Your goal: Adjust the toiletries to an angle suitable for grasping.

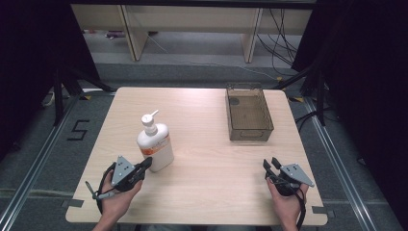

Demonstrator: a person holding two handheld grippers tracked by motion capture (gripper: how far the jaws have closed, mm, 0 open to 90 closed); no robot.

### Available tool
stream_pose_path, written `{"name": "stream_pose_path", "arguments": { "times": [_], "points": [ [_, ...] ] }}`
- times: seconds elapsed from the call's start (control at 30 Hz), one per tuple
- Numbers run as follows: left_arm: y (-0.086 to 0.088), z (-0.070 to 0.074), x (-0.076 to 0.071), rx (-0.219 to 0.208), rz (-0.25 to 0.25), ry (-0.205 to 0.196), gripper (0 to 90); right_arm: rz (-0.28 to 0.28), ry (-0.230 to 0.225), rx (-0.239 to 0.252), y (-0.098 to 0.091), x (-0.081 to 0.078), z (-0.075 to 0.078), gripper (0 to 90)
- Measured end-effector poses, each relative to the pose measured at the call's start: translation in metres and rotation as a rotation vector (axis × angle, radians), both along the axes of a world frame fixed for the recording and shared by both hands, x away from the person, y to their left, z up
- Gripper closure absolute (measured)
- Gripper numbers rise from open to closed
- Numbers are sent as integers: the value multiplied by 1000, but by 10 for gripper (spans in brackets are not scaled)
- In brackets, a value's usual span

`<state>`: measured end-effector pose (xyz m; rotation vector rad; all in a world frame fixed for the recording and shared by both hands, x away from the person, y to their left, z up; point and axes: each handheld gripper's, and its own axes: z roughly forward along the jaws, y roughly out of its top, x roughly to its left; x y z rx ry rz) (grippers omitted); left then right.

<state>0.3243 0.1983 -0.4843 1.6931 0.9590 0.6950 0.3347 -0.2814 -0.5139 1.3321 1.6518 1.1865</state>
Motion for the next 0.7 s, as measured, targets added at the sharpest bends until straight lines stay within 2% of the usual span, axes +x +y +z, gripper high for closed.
{"name": "stream_pose_path", "arguments": {
  "times": [0.27,0.33,0.57,0.7],
  "points": [
    [5,-5,9,1,41,7,899,12,15,16,1,-1,0,620],
    [6,-6,11,-1,46,5,899,-4,17,-2,0,-1,1,619],
    [9,-6,17,2,71,8,899,8,14,13,1,-1,1,616],
    [10,-7,20,-12,76,4,898,-4,18,-3,0,-1,1,610]
  ]
}}
